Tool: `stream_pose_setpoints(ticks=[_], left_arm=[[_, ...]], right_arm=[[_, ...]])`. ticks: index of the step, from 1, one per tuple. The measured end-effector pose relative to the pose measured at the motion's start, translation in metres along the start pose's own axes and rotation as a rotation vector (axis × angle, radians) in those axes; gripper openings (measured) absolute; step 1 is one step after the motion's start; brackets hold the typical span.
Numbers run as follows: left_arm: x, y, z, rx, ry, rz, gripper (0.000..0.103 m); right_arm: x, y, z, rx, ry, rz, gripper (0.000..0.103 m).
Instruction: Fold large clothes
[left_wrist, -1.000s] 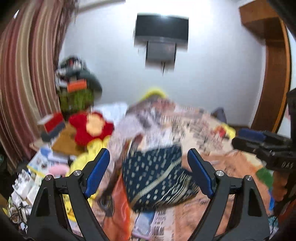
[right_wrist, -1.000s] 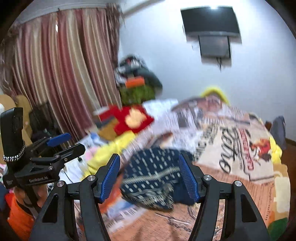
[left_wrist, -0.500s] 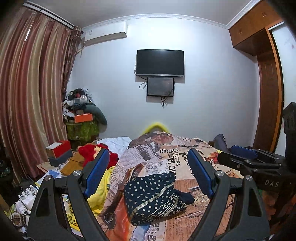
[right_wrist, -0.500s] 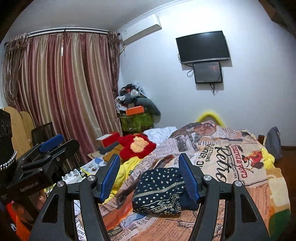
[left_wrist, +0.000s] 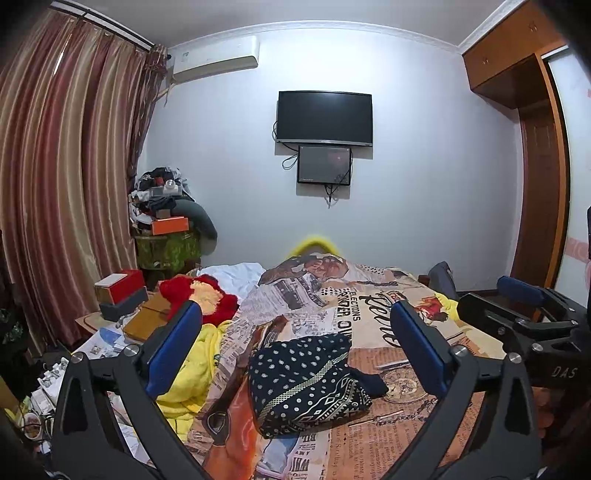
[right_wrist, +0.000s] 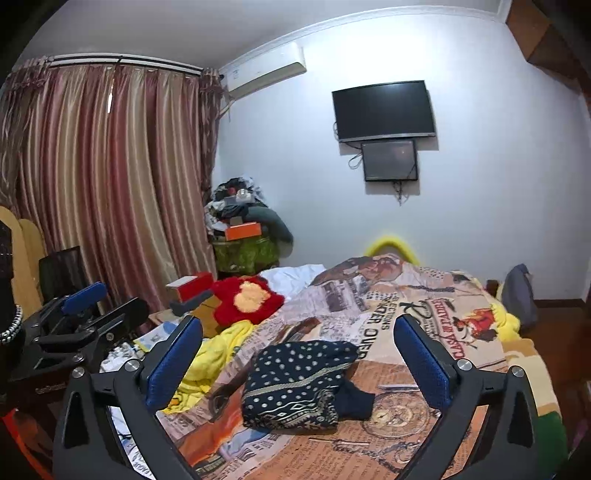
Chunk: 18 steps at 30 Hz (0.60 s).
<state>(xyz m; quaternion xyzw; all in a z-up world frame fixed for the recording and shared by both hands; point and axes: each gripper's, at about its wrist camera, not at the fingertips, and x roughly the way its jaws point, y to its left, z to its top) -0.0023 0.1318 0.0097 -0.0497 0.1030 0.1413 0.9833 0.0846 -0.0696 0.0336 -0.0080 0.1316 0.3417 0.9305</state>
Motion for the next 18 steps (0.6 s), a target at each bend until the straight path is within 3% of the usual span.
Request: stream_pose_setpoints(ticks=[18], left_arm=[[0.0051,0.0011,-0.0042,-0.009,0.017,0.004,0.103]], right_arm=[[0.0016,0.0009,-0.0025,-0.016,0.007,-0.04,0.103]])
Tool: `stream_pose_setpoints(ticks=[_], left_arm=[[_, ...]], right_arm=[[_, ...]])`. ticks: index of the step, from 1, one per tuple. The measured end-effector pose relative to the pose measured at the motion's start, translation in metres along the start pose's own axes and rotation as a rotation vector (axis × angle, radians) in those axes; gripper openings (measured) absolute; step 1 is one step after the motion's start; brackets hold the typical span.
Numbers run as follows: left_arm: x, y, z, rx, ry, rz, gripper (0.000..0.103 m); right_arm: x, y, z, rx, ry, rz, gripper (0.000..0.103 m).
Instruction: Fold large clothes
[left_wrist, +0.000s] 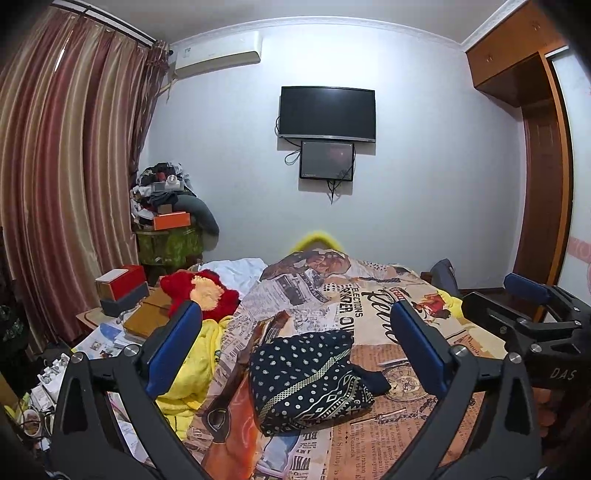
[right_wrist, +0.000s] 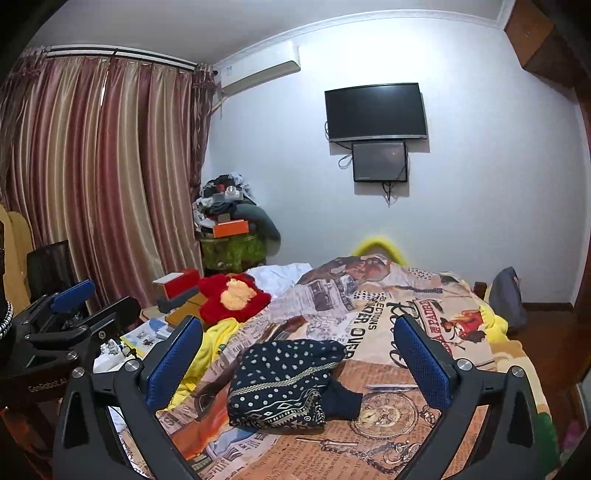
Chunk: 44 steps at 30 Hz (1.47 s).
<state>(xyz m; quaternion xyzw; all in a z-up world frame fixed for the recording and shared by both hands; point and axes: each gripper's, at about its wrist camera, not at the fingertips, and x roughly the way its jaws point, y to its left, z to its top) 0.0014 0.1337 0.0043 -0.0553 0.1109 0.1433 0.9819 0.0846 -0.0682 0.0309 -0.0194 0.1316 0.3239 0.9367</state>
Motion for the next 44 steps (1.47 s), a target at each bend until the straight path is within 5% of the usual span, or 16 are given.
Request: stream_pose_setpoints(ticks=[44], left_arm=[[0.008,0.011,-0.001,-0.053,0.039,-0.108,0.103]], right_arm=[[-0.003,0.006,0.002,0.006,-0.014,-0.01,0.103]])
